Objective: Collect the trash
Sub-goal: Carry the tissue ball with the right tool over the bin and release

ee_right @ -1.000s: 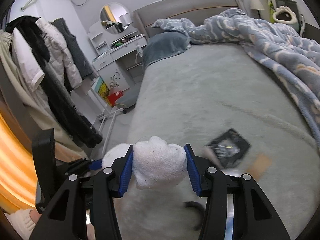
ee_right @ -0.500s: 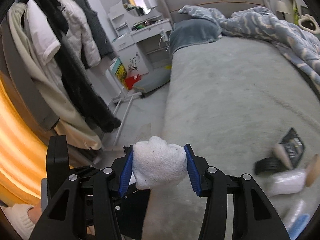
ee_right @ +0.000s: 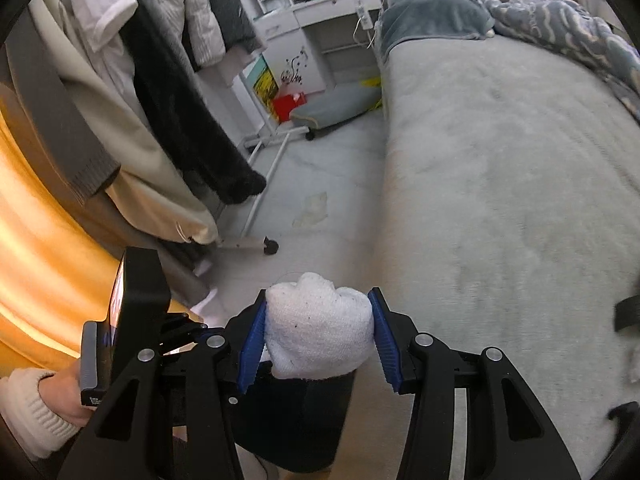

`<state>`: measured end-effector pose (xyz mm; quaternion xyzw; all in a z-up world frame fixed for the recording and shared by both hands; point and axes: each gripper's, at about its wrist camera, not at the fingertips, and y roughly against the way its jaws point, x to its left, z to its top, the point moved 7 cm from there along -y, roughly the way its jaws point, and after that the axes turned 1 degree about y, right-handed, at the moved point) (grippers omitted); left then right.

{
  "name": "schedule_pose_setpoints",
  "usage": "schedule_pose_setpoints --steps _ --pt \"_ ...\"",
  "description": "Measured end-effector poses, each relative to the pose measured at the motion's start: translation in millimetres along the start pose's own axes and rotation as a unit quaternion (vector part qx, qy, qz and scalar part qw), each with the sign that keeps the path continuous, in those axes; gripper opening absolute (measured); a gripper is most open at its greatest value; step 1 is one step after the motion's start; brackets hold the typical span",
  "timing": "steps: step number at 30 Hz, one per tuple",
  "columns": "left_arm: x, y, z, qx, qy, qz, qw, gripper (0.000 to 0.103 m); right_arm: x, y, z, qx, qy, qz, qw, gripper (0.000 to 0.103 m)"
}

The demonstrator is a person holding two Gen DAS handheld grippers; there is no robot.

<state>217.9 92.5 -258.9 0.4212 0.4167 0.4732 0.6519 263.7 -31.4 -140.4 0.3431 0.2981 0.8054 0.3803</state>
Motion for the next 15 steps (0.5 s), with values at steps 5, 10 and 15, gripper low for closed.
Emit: schedule_pose_setpoints --steps 5,10,15 --pt "18.5 -8.3 -13.5 0.02 0.003 0.006 0.9998 0.071 2.8 -18.7 -4.3 0.024 -0.008 0.0 1.0 0.05" --pt "34.2 -2.3 -14.1 0.009 0.004 0.011 0.9999 0.082 11.9 -47.7 -17.7 0.06 0.005 -0.007 0.998 0.05" --pt "43.8 27.4 -1.2 -0.043 0.018 0.005 0.9989 0.083 18.4 -71.7 -28.2 0.091 0.019 -0.014 0.996 0.05"
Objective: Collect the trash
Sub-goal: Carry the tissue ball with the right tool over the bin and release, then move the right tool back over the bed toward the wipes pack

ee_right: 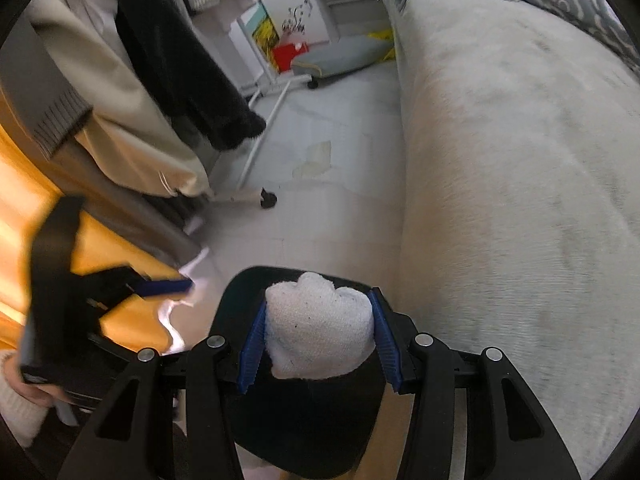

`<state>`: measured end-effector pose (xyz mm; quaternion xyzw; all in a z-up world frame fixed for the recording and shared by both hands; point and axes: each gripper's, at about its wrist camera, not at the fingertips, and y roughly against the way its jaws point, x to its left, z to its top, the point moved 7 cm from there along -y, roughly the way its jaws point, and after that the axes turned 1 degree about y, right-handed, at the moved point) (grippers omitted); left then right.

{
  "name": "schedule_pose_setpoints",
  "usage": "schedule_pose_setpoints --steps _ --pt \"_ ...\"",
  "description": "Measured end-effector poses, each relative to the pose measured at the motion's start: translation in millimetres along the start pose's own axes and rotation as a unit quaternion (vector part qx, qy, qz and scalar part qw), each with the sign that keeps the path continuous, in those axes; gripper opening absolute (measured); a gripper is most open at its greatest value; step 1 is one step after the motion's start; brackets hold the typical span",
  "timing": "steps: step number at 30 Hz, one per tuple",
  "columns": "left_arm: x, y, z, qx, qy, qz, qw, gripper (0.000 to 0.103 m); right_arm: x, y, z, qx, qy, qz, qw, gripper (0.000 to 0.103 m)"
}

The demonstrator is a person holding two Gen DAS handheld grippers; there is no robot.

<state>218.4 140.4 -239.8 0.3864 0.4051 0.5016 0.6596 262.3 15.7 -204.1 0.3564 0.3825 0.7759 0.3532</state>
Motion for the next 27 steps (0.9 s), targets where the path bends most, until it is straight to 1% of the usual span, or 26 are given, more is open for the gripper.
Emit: schedule_pose_setpoints --steps 4,7,9,12,14,17,20,22,24,27 --pt "4.8 26.7 13.3 -0.05 0.001 0.001 0.9987 0.083 6.8 -17.5 -6.3 0.021 0.008 -0.002 1.0 0.05" --pt "13.5 47.0 25.3 -0.091 0.011 0.002 0.9958 0.083 11.6 -26.5 -9.7 0.031 0.015 -0.004 0.999 0.05" --pt "20.7 55.3 30.8 -0.11 0.023 0.0 0.9937 0.083 13.4 -33.2 -11.5 0.04 0.021 -0.008 0.999 0.05" --pt "27.7 68.2 37.8 -0.138 0.031 0.007 0.99 0.08 16.0 -41.3 -16.4 0.054 0.031 -0.017 0.998 0.05" --pt "30.1 74.8 41.2 -0.152 0.033 0.009 0.9877 0.077 17.2 -45.8 -20.9 0.063 0.034 -0.017 0.997 0.051" --pt "29.9 87.5 46.3 -0.171 0.042 -0.002 0.9844 0.072 21.0 -51.0 -28.6 0.078 0.043 -0.022 0.996 0.052" --pt "28.1 104.8 54.5 -0.2 0.048 -0.005 0.9786 0.071 26.6 -52.1 -33.9 0.083 0.052 -0.022 0.995 0.052" --pt "26.2 117.9 60.7 -0.224 0.05 -0.003 0.9734 0.071 30.2 -50.1 -36.6 0.084 0.06 -0.023 0.994 0.056" --pt "23.1 127.5 64.8 -0.239 0.05 -0.001 0.9697 0.071 32.3 -46.9 -36.7 0.081 0.064 -0.024 0.994 0.061" --pt "16.7 138.4 69.7 -0.254 0.05 -0.003 0.9659 0.07 33.7 -38.7 -37.9 0.072 0.068 -0.026 0.995 0.078"
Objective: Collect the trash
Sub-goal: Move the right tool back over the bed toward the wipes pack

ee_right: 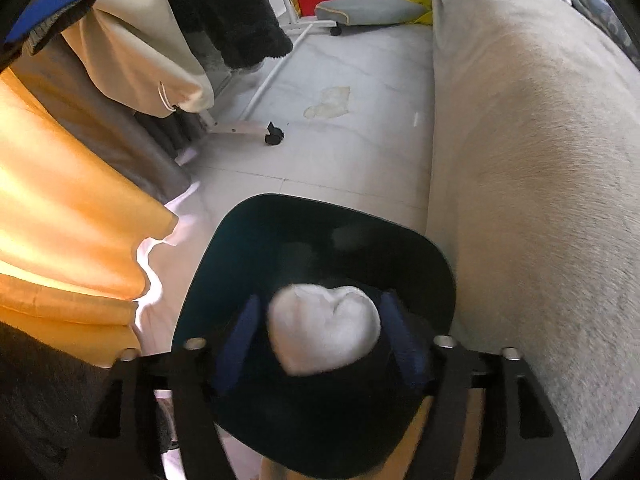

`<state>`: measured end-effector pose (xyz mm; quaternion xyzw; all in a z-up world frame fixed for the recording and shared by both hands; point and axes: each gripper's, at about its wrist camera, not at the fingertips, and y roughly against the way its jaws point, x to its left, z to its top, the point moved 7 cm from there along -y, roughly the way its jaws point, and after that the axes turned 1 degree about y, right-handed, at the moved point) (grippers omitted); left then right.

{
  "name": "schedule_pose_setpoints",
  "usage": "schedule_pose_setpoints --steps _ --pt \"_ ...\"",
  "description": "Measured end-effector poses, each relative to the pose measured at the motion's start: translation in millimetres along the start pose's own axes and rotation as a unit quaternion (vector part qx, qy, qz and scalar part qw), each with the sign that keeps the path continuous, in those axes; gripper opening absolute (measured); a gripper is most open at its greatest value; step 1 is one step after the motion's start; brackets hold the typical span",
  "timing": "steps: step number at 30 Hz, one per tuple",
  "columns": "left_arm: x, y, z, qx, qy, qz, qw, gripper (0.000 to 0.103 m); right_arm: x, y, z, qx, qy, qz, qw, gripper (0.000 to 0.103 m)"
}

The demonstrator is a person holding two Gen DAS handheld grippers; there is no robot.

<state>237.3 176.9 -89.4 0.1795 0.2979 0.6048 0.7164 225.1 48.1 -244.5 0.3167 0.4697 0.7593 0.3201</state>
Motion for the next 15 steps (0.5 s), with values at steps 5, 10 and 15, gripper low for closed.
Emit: schedule_pose_setpoints --steps 5,10,15 --pt "-22.4 11.9 16.2 -0.023 0.012 -0.016 0.9995 0.07 7.8 17.0 -2.9 -0.019 0.013 0.011 1.0 0.081" --pt "-46.4 24.4 25.6 -0.049 0.004 -0.015 0.9987 0.07 7.3 56.6 -0.8 -0.066 0.027 0.005 0.997 0.083" --pt "-73.5 29.2 35.1 -0.069 0.001 -0.021 0.9974 0.07 -12.7 99.3 -7.3 -0.115 0.029 -0.013 0.993 0.084"
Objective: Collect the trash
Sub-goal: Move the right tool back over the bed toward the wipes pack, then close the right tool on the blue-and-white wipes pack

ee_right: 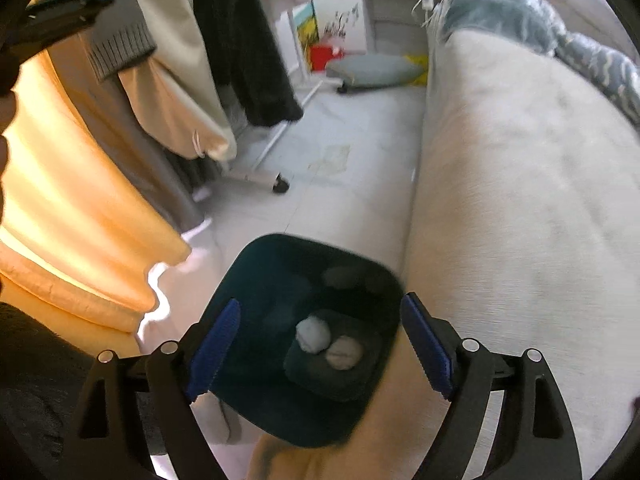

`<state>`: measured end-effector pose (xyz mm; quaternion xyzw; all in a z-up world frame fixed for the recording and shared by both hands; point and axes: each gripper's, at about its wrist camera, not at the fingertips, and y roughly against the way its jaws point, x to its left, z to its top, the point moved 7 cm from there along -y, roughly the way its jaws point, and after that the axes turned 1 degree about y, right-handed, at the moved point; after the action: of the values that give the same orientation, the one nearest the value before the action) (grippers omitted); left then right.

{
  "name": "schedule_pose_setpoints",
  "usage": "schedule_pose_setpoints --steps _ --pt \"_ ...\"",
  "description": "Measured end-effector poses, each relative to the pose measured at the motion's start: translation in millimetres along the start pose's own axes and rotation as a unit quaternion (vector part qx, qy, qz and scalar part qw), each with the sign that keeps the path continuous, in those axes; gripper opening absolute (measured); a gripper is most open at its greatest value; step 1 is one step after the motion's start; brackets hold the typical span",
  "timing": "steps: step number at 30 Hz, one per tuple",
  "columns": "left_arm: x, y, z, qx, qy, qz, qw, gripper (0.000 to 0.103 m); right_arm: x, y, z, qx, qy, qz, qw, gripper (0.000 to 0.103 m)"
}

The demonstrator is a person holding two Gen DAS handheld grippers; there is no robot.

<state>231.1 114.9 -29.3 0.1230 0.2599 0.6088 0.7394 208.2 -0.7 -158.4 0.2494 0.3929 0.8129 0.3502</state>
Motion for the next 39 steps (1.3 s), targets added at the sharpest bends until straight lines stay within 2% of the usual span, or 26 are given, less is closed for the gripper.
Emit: schedule_pose_setpoints --steps 4,12,27,31,35,39 --pt "-23.9 -4.8 1.1 -0.003 -0.005 -0.009 0.9999 0.07 -21.9 28.4 -5.2 -0.029 -0.01 -0.014 0.999 0.085" --pt "-72.6 -27.2 -11.6 0.02 -0.013 -0.031 0.9992 0.073 -65.1 77.4 -23.1 -0.064 -0.028 -0.048 0.996 0.085" --pt "-141.0 -61.0 -42.9 0.069 -0.037 -0.064 0.9949 0.078 -143.4 145.8 -70.4 -0.108 -0.065 -0.111 0.986 0.086" --pt "-157.1 -68.2 -51.0 0.08 -0.045 -0.072 0.9932 0.08 -154.2 155.8 -82.3 -0.114 -0.057 -0.128 0.984 0.087" --pt "-175.8 -77.8 -63.1 0.101 -0.066 -0.078 0.9896 0.082 -163.9 173.5 -93.8 -0.139 -0.034 -0.14 0.98 0.095" --pt "-190.8 -84.2 -74.2 0.115 -0.086 -0.081 0.9864 0.082 -183.4 184.4 -110.3 -0.144 -0.029 -0.146 0.978 0.096"
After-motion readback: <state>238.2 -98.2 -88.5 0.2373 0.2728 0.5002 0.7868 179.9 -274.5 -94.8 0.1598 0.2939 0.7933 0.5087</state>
